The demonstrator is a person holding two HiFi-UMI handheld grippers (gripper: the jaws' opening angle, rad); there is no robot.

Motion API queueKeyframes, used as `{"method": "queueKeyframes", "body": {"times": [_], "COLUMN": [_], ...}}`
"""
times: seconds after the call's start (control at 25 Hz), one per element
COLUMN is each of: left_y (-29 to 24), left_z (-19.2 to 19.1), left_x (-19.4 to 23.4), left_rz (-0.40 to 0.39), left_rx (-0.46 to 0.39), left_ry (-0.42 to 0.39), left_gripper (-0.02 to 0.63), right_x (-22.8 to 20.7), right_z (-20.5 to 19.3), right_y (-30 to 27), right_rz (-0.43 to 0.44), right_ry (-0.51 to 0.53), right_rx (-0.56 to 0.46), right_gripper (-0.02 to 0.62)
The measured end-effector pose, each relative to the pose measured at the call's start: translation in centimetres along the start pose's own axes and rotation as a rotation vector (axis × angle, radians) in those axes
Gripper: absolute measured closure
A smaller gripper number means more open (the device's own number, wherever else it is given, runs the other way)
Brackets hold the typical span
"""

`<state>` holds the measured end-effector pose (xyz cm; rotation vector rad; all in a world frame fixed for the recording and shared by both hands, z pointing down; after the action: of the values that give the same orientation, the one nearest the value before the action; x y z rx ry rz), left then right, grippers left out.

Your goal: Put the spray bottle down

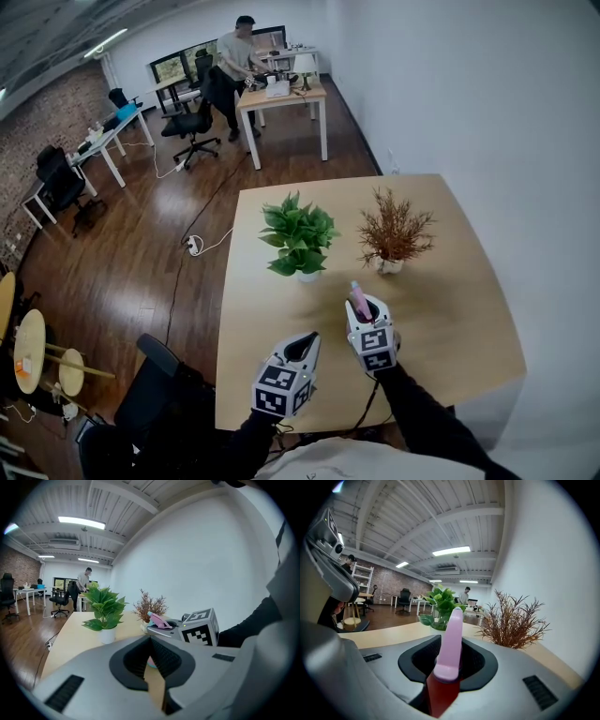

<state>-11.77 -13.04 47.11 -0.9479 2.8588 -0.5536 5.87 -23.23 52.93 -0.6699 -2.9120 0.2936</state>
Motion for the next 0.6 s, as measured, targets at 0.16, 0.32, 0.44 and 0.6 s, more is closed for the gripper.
{"method": "queueKeyframes", "body": {"times": [0.16, 0.32, 0.44, 0.6], "left_y": [-0.01, 0.04, 0.09, 0.29], "left_z": [0.02, -0.06, -0.22, -0.33], "left_x": [0.55, 0.80, 1.01, 1.11], "left_rz": [0.004, 0.005, 0.008, 0.012], "left_rx": [0.002, 0.006, 0.009, 0.008], "left_ry": [0.005, 0.008, 0.011, 0.011], "left_gripper": [0.604, 0.604, 0.604, 0.604], "right_x": [0.15, 0.35, 0.51, 0.69], "right_z": [-0.11, -0.23, -0.35, -0.67], "right_y": [-0.74, -1.03, -1.16, -0.99], "right_rz": [-0.008, -0.016, -0.021, -0.036], "right_ry": [0.003, 0.003, 0.001, 0.002], "right_rx": [0.006, 0.003, -0.007, -0.029], "right_gripper": [0.512, 0.512, 0.512, 0.509]}}
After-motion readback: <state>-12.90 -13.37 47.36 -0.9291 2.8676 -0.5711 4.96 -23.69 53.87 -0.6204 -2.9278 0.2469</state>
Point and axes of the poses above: the fingertips, and each gripper's own axes: y backward along the fingers, x to its left, z out of its top, the point moved 10 cm from there along y, backward along the fingers, and after that the axes turned 5 degrees about -y, right-handed, at the moved point
